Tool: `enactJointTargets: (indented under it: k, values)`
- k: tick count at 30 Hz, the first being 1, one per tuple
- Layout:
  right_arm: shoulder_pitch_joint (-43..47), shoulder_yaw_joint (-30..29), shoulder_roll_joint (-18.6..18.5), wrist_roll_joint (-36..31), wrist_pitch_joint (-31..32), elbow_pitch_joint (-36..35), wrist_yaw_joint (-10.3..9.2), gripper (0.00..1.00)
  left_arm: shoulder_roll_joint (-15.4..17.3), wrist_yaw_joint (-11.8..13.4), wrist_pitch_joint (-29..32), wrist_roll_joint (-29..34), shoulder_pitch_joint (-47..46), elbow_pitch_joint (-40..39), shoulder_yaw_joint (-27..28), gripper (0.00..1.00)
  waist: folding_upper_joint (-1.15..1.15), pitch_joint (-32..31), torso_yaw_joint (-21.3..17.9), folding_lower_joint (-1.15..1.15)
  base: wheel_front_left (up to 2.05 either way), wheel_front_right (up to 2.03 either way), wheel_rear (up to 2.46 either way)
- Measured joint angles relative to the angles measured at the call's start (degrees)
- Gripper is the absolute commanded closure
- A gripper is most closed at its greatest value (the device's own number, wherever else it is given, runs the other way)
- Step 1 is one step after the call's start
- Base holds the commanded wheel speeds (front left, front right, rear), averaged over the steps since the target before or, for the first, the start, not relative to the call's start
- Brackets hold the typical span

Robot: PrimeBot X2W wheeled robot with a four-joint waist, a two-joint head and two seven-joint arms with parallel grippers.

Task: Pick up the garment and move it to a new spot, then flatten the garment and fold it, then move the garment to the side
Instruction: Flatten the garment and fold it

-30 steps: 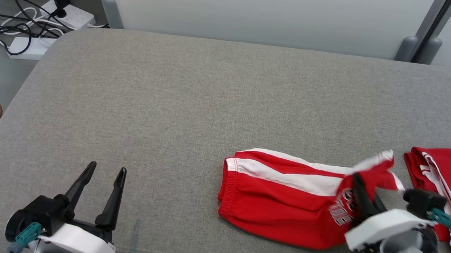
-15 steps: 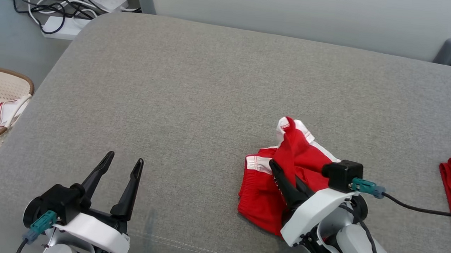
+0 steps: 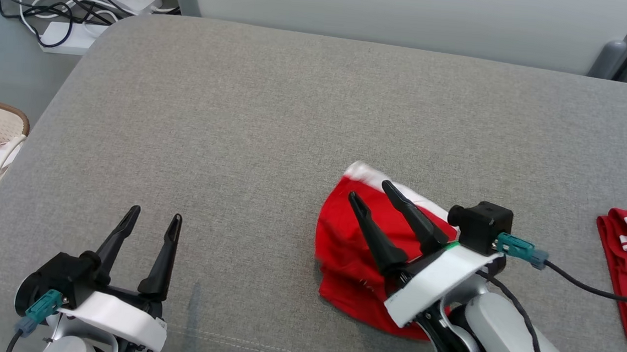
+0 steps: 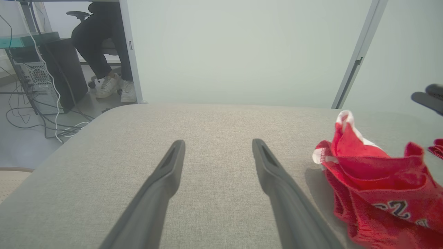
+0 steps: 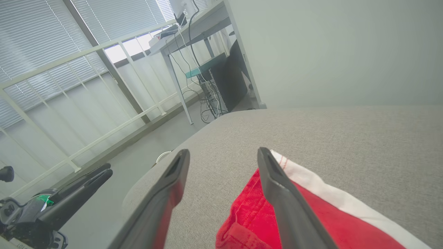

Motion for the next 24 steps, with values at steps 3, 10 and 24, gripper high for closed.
enactJointTargets:
  k: [3, 10, 24]
  values:
    - [3.02, -2.58, -4.01, -0.96, 0.75, -4.27, -0.01, 0.00, 0.02, 0.00, 0.00, 0.35, 0.01, 0.01, 0.59, 0.00, 0.00, -0.28, -0.57, 0.00, 0.00, 0.00, 0.00]
    - [11.48, -19.63, -6.62, -9.35, -0.73, -10.11, -0.01, 0.00, 0.05, 0.00, 0.00, 0.49, 0.05, -0.01, 1.34, 0.00, 0.00, -0.66, -1.54, 0.00, 0.00, 0.00, 0.00]
    - [28.05, -34.33, -0.87, -26.26, -0.76, -14.50, 0.00, 0.00, 0.38, 1.01, 0.00, 1.93, 0.99, -0.22, 2.81, 0.00, 0.00, -2.76, -4.80, 0.00, 0.00, 0.00, 0.00]
